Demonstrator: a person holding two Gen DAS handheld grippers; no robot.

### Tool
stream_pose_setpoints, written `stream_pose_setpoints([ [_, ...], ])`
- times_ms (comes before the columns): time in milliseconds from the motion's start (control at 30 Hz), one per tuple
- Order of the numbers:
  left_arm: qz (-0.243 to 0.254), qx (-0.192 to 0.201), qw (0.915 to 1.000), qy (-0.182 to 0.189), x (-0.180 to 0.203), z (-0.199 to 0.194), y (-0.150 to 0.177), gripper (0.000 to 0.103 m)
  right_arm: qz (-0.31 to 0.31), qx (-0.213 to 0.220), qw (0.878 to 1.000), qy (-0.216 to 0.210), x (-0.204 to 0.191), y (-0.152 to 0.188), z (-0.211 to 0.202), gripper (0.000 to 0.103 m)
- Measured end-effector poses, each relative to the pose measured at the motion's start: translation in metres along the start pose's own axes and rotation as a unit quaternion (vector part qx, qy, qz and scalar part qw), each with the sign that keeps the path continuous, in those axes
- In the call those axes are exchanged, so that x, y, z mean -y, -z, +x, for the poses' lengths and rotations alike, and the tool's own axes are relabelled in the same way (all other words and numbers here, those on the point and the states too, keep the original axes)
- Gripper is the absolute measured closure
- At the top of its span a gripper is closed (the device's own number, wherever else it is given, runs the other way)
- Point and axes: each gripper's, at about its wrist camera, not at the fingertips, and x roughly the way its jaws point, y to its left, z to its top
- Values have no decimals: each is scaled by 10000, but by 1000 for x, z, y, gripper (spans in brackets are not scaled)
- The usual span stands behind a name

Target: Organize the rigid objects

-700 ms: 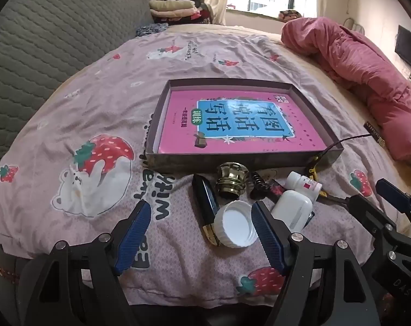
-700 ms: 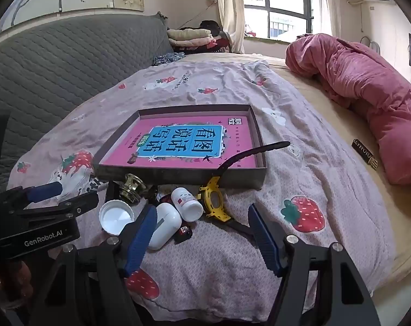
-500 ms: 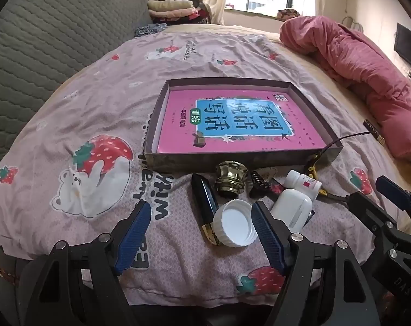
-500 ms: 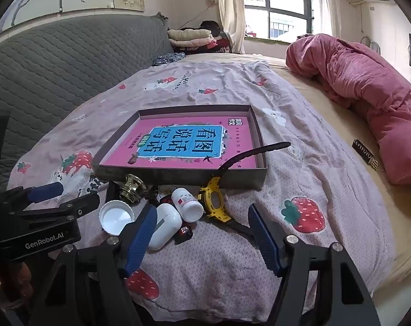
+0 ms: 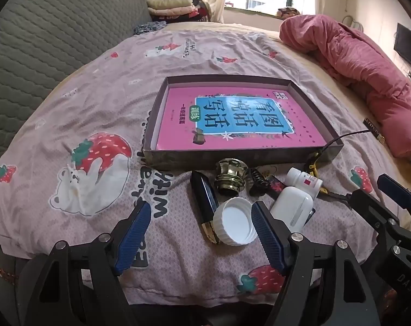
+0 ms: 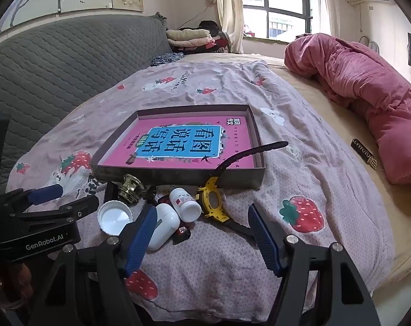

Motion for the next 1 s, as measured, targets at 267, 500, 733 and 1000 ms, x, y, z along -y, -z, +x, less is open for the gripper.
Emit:
stream_pose_setpoints([
  [267, 5, -12, 10000, 2, 1, 0, 1, 26, 41, 9, 10000, 4, 3, 1, 1, 34],
  [500, 20, -35, 10000, 4, 2, 2, 2, 26, 28, 6, 10000, -15, 3, 1, 0, 34],
  [733, 10, -44, 10000, 16, 0, 2, 2, 26, 19, 10, 10000, -10, 3, 1, 1, 34],
  [1000, 26, -27, 10000, -7, 0, 2, 1, 26, 6, -20, 10000, -23, 2, 1, 2, 34],
])
